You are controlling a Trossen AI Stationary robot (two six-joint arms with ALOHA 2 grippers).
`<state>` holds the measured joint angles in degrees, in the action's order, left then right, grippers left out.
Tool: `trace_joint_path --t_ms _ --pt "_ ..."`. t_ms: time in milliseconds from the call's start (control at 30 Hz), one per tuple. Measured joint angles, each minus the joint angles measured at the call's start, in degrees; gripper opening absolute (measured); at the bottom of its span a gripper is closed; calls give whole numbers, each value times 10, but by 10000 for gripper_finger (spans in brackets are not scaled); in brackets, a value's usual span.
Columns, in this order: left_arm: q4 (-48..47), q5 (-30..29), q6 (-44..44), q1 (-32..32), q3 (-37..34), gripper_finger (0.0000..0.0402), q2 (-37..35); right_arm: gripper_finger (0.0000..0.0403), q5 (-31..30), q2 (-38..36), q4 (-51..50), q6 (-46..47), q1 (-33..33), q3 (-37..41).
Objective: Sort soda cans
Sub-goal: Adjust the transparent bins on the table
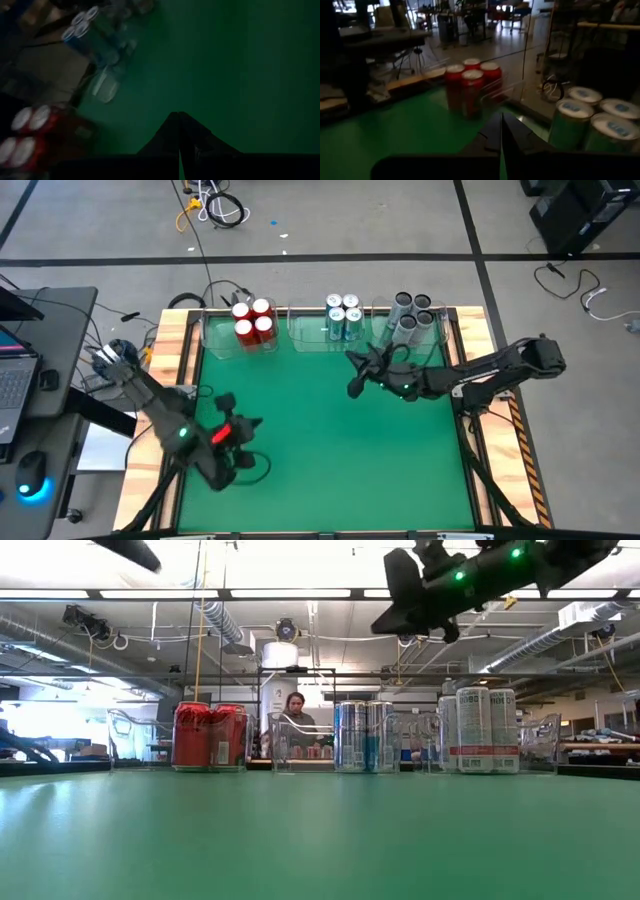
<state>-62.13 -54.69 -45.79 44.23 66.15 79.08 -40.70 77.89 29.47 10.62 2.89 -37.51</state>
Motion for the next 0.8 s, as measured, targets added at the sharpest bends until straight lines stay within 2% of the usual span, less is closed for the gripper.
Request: trace_joint_path --t_ms 133,300,367,533,700,800 --pt "-14 36 61 -94 -6 0 -25 1 3 29 1 16 9 0" --pt "23 86 105 -207 -76 0 -68 0 7 53 3 28 27 0" --pt "73 115 130 -243 -123 0 -89 0 22 55 -1 30 33 0" --pt "277 194 197 -304 -267 0 -156 0 39 51 -15 30 45 0" --pt "409 190 181 -371 -367 0 -200 0 39 48 -38 52 46 -1" --pt "394 158 114 -416 -385 0 -204 0 32 49 -46 59 45 -1"
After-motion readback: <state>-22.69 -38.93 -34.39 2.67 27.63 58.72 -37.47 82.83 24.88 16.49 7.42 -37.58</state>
